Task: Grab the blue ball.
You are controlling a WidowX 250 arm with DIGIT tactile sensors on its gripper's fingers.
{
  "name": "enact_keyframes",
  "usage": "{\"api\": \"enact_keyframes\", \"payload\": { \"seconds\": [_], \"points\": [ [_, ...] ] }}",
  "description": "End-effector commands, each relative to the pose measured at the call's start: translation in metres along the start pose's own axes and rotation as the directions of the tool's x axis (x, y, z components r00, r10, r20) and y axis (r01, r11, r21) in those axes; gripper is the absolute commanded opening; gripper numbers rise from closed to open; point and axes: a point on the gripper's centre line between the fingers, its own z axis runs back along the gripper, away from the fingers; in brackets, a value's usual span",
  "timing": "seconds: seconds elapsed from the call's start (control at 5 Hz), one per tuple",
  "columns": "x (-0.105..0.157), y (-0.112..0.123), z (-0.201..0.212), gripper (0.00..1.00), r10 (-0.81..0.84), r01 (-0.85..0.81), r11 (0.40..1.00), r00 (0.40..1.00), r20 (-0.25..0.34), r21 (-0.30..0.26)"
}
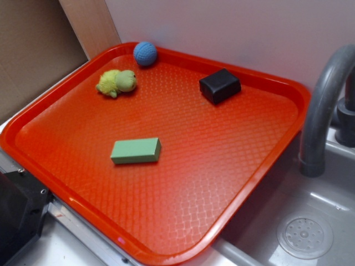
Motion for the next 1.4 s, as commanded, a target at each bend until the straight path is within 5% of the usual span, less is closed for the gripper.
{"api": "enact_keyframes", "payload": {
  "seconds": [0.0,0.2,0.4,0.6,0.8,1.0,1.2],
  "points": [
    [0.000,0.000,0.000,1.00,0.000,0.000,1.000,1.000,0.000,0.000],
    [0.037,0.019,-0.035,1.00,0.040,-0.025,0.997,0.971,-0.236,0.067],
    [0.061,0.041,-0.069,1.00,0.096,-0.069,0.989,0.972,-0.216,0.128],
    [0.098,0.085,-0.113,1.00,0.114,-0.086,0.974,0.986,-0.123,0.211],
    [0.140,0.108,-0.151,1.00,0.098,-0.091,0.974,0.995,-0.024,0.206],
    [0.176,0.112,-0.178,1.00,0.070,-0.073,0.987,0.997,0.027,0.143],
    [0.193,0.099,-0.183,1.00,0.059,-0.067,0.987,0.997,0.055,0.145]
  ]
}}
